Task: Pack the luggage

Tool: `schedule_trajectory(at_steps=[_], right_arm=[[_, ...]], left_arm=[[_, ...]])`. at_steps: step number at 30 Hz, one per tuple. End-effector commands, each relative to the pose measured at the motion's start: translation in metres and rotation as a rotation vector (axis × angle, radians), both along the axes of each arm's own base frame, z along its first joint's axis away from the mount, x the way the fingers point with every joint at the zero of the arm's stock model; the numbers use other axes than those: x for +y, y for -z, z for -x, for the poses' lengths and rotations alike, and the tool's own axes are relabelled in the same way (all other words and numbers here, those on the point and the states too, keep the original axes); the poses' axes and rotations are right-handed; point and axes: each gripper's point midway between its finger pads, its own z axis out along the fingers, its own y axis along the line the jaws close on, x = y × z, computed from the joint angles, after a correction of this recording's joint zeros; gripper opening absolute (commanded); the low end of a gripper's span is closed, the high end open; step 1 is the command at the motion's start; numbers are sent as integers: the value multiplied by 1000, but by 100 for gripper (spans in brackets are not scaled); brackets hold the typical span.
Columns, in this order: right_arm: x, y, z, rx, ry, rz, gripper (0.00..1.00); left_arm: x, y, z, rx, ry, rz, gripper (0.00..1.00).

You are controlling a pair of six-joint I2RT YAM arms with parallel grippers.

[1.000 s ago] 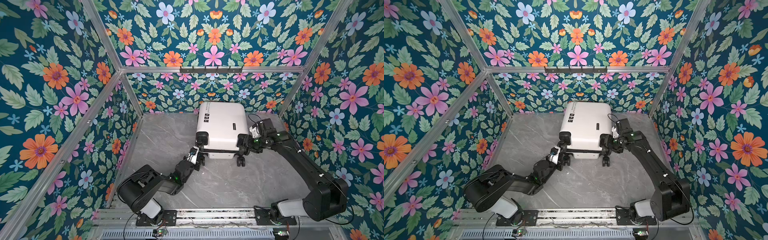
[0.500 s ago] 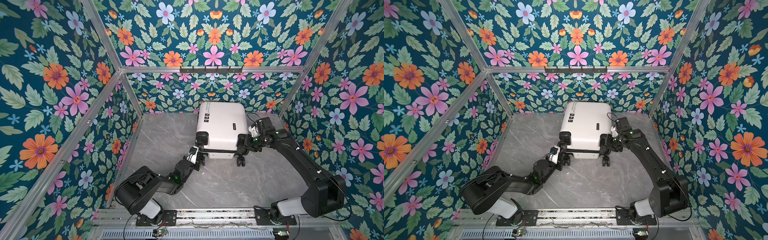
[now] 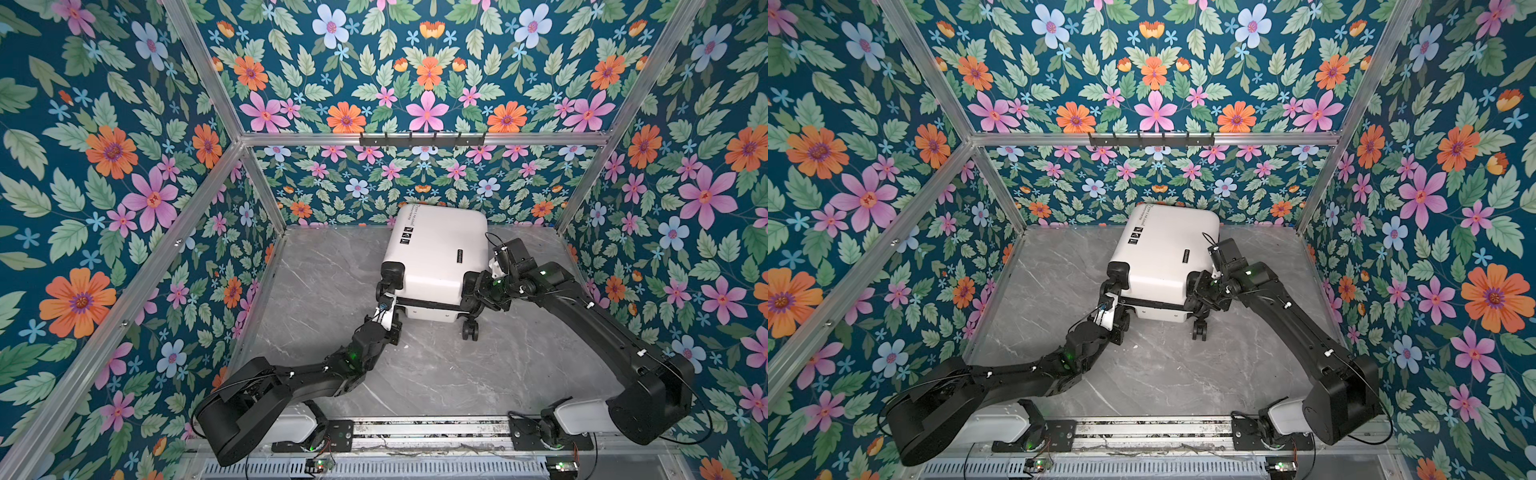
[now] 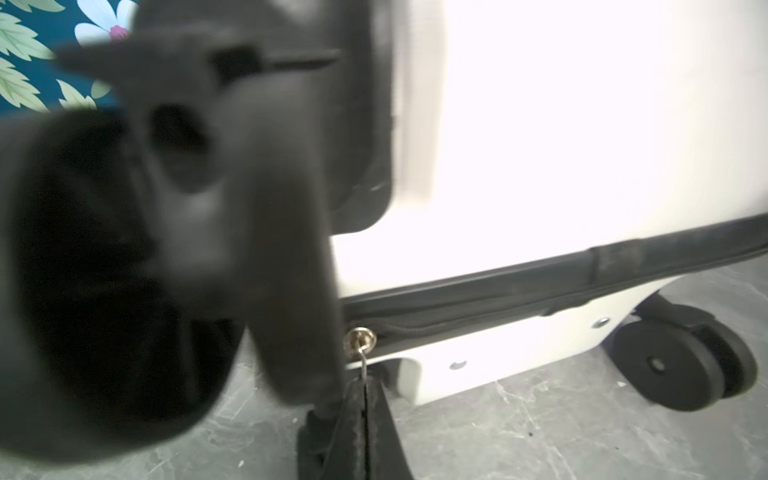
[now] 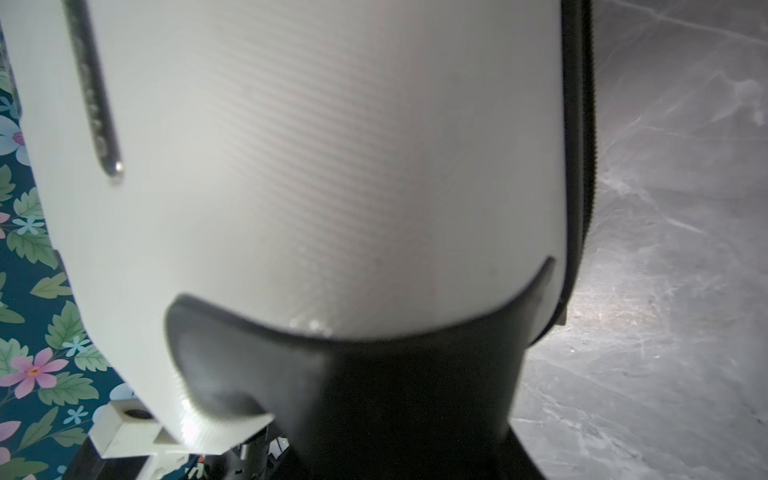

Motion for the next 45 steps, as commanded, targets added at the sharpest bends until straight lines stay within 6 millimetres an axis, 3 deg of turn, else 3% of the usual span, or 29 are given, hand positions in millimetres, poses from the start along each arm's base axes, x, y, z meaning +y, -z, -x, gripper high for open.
schedule_trajectory(at_steps=[1, 8, 16, 20, 21, 23, 25, 26, 30, 35, 39, 45], right_arm=[[19, -16, -14, -34, 59, -104, 0], [37, -9, -10, -30, 49, -96, 0], [39, -8, -9, -44, 65, -93, 0], [30, -11, -4, -62, 72, -67, 0], [27, -11, -3, -66, 72, -57, 0], [18, -11, -2, -68, 77, -44, 0], [11, -10, 0, -68, 84, -43, 0], [6, -8, 0, -61, 95, -43, 0], [-8, -4, 2, -63, 108, -31, 0], [-27, -2, 1, -75, 117, 0, 0], [-39, -3, -2, -90, 131, 21, 0], [-43, -4, -7, -105, 126, 28, 0]], left_arm=[[-25, -55, 6, -119, 82, 162, 0], [-65, -74, 17, -119, 182, 209, 0], [-111, -70, 35, -102, 286, 250, 0], [-95, -70, 35, -90, 230, 239, 0], [-90, -72, 34, -83, 213, 226, 5], [-75, -81, 33, -55, 159, 205, 44], [-58, -95, 31, -13, 91, 202, 69], [-49, -103, 30, 20, 54, 194, 76], [-8, -127, 13, 177, -81, 105, 84], [36, -119, -12, 477, -145, 99, 87], [52, -124, -9, 549, -171, 57, 90], [45, -103, 8, 656, -90, 11, 94]])
